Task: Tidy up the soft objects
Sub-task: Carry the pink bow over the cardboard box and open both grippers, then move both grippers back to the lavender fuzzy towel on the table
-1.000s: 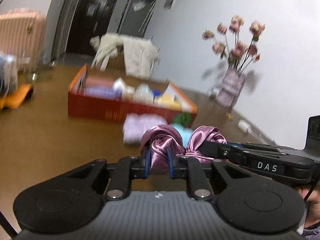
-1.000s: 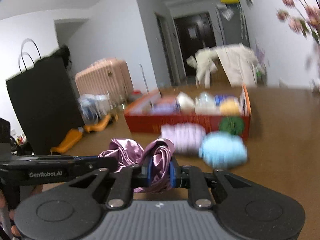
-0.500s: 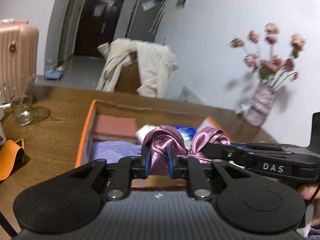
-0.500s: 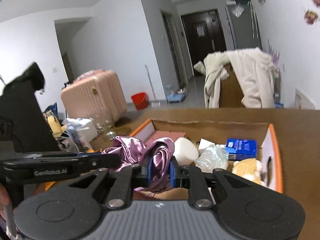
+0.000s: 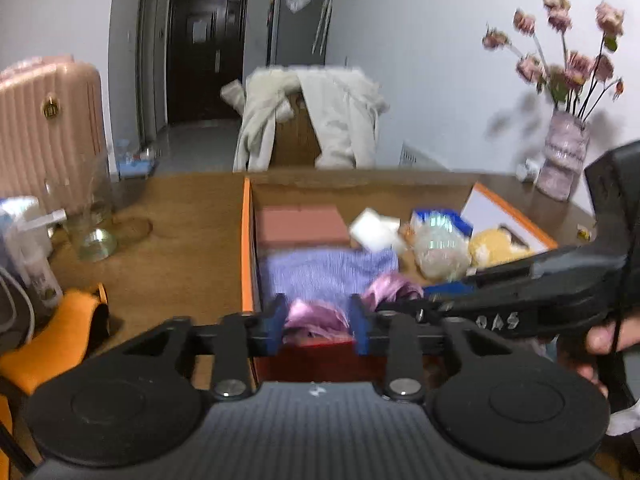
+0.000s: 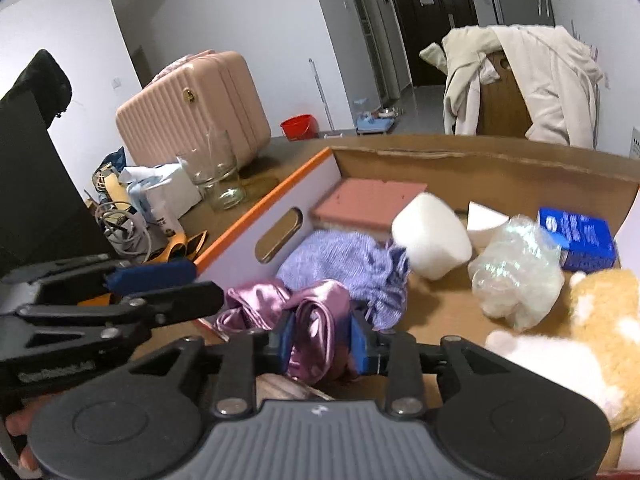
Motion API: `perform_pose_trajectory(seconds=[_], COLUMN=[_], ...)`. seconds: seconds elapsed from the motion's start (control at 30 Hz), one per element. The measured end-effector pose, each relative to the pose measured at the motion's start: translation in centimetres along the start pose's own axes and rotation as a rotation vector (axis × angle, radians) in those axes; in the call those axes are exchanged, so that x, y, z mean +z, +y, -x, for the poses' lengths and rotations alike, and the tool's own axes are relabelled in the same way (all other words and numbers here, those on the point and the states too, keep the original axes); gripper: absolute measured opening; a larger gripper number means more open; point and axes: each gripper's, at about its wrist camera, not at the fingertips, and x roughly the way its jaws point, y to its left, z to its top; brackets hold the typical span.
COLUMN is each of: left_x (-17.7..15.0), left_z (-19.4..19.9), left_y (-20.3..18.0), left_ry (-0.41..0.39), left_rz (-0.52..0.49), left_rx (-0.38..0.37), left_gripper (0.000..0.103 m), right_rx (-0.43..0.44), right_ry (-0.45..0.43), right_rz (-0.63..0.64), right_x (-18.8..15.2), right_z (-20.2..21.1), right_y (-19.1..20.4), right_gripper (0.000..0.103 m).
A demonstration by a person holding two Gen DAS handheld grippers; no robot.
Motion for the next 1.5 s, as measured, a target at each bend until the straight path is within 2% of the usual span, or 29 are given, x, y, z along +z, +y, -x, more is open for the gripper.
perform_pose_trajectory(seconds=[0.17,0.3,0.37,0.4,0.43,0.57,0.6,0.63,0.7,0.93,1.07,1.3,1.5], left_x=[-0.4,0.5,1.2,1.4,1.6,1.6,1.4,1.3,1.0,-0.5,-2.2,-6.3,-10.0], left_z=[1.2,4.3,6.3,7.2,8.4,12.2,13.1,14.1,15.6,20.6,23.1,26.1,26.8], left_y=[-0.1,-0.9,-1.4,-1.6,-1.8,-2.6,-2.9,-3.3,-3.8,-6.3,-7.9,-10.0,-11.3], left_ry=[0.008,-0.047,-0.081,-0.096,-0.113,-0.176,-0.189,-0.198,-0.214,-0.274,-0.309,-0.346,-0.332], left_rz=[0.024,-0.002,-0.014,-0.014,-0.016,-0.026,-0.028,-0.03,-0.025,-0.032,-0.049,-0.044,-0.028], left_rx=[-0.024,-0.024,-0.016,-0.012,-0.007,0.03,0.036,0.036,0.032,0.038,0.05,0.041,0.03], left_gripper=[0.025,0.025,0.026,0.027,0.028,0.053,0.054,0.056,0.071,0.078,0.081,0.089,0.091], right_rx=[0.018,0.003,0.003,0.001,-0.005,-0.074,-0.096,-0.113,-0.141,-0.224,-0.243,-0.281,-0.293], right_ry=[0.004,-0.034,-0.074,-0.09,-0.106,-0.172,-0.19,-0.208,-0.239,-0.335,-0.394,-0.439,-0.419], right_rz=[0.027,0.05,0.059,0.063,0.067,0.077,0.075,0.08,0.091,0.116,0.119,0.149,0.145], right_x=[0.0,0.6,1.0,1.1,1.1,0.6,0.2,-0.2,-1.1,-5.6,-8.5,-13.9,-18.0], right_z=[1.3,4.1,6.5,7.6,8.9,14.7,16.2,17.7,20.2,27.7,30.9,33.0,33.0], right_y=[0.5,1.0,1.3,1.3,1.4,1.4,1.5,1.6,1.9,3.0,4.2,6.8,8.6], right_gripper=[0.032,0.039,0.047,0.056,0.059,0.06,0.062,0.064,0.069,0.076,0.079,0.084,0.086])
